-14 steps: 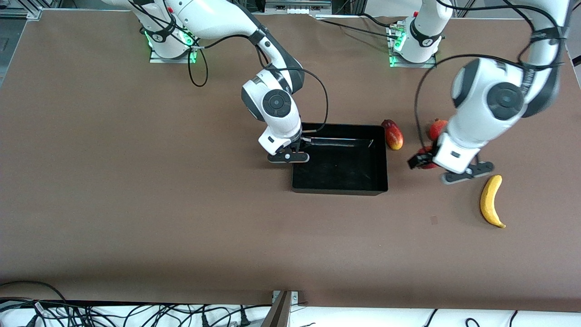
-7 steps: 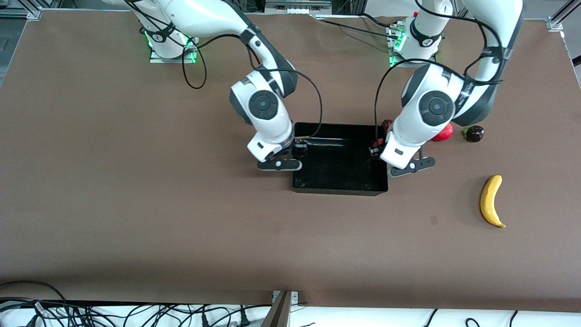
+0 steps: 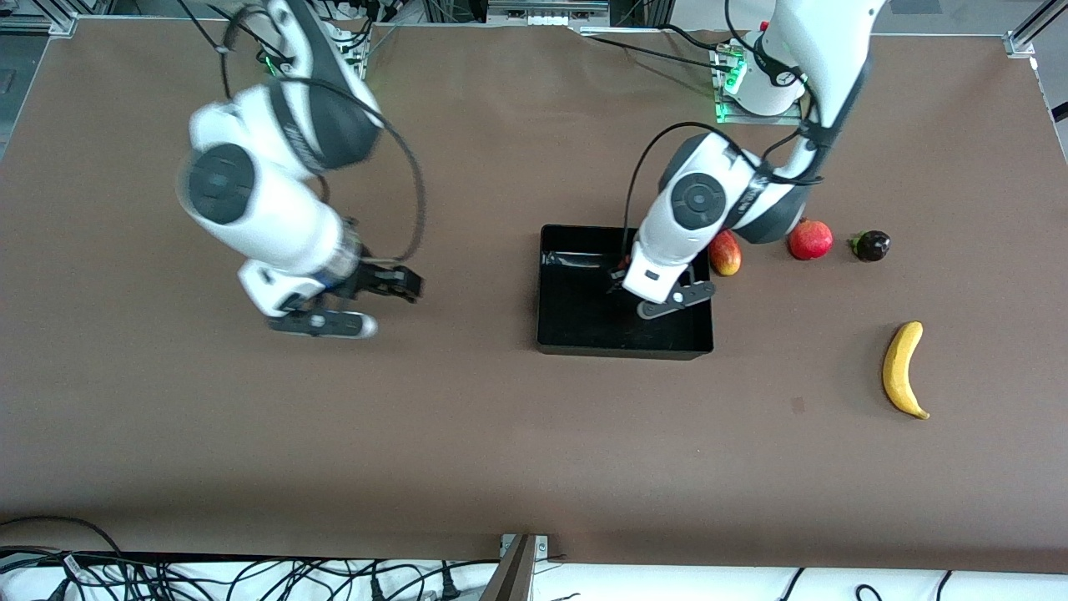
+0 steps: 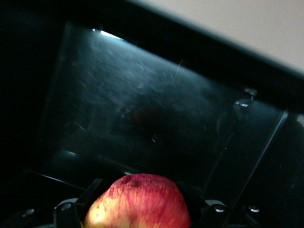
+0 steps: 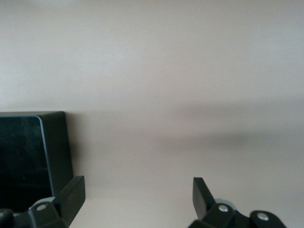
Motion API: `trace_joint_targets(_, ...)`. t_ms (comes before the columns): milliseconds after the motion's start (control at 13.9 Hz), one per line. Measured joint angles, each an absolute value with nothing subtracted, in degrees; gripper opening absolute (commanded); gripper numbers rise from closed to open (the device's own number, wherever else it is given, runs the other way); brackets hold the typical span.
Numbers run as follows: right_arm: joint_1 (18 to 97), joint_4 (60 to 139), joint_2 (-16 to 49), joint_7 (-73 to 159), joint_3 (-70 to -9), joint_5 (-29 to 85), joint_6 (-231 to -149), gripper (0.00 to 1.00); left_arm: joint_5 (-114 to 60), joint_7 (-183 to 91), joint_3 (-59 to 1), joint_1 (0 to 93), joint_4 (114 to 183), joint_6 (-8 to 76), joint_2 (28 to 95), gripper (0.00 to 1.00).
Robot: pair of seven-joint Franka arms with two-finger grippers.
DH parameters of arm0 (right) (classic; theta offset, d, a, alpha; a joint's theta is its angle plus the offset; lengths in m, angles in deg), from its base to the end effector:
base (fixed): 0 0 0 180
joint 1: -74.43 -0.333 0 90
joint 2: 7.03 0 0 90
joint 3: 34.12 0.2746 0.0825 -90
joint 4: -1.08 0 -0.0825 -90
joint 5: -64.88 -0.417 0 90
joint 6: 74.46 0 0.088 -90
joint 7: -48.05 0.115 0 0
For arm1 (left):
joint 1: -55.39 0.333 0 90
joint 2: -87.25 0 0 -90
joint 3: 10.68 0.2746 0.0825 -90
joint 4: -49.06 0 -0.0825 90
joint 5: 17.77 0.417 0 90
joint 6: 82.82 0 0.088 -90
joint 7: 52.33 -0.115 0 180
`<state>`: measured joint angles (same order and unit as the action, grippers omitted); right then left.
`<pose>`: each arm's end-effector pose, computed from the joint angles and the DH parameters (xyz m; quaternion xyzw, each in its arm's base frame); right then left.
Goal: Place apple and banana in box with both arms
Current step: 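Lower the apple into the box while the right gripper releases and withdraws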
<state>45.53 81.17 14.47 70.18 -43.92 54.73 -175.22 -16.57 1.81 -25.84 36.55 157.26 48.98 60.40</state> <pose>0.6399 0.2554 0.4427 -0.9977 0.0376 0.0238 0.0505 0.5266 -0.3535 0.1940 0.9821 0.1798 -0.0505 0.0232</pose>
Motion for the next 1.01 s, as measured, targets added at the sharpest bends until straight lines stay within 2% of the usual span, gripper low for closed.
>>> trace_joint_targets(144,45.5,82.9,9.8,67.0,-46.9,54.7,-171.5,1.00,-15.2,3.9,-25.9,34.6,157.3,50.6,58.2,0.00)
trace_joint_targets(503,46.4,93.6,-2.8,59.9,-51.9,54.9,-168.8,1.00,-8.2,10.3,-27.4,33.5,157.3,55.9,52.1,0.00)
trace_joint_targets(574,47.7,94.8,-4.5,58.3,-52.0,55.2,-167.7,1.00,-6.9,11.1,-27.5,33.5,157.3,57.0,51.1,0.38)
trace_joint_targets(646,49.4,95.6,-5.6,56.5,-51.8,56.3,-166.9,1.00,-5.9,11.8,-27.6,33.5,157.2,57.7,50.5,0.99)
trace_joint_targets(790,54.0,96.0,-6.4,53.5,-49.2,57.8,-166.5,1.00,-4.3,12.3,-27.7,33.5,157.0,57.7,50.5,1.00)
trace_joint_targets(1005,64.8,96.0,-6.4,50.6,-39.7,59.8,-166.5,1.00,-4.1,14.1,-28.1,33.6,156.6,56.9,50.4,1.00)
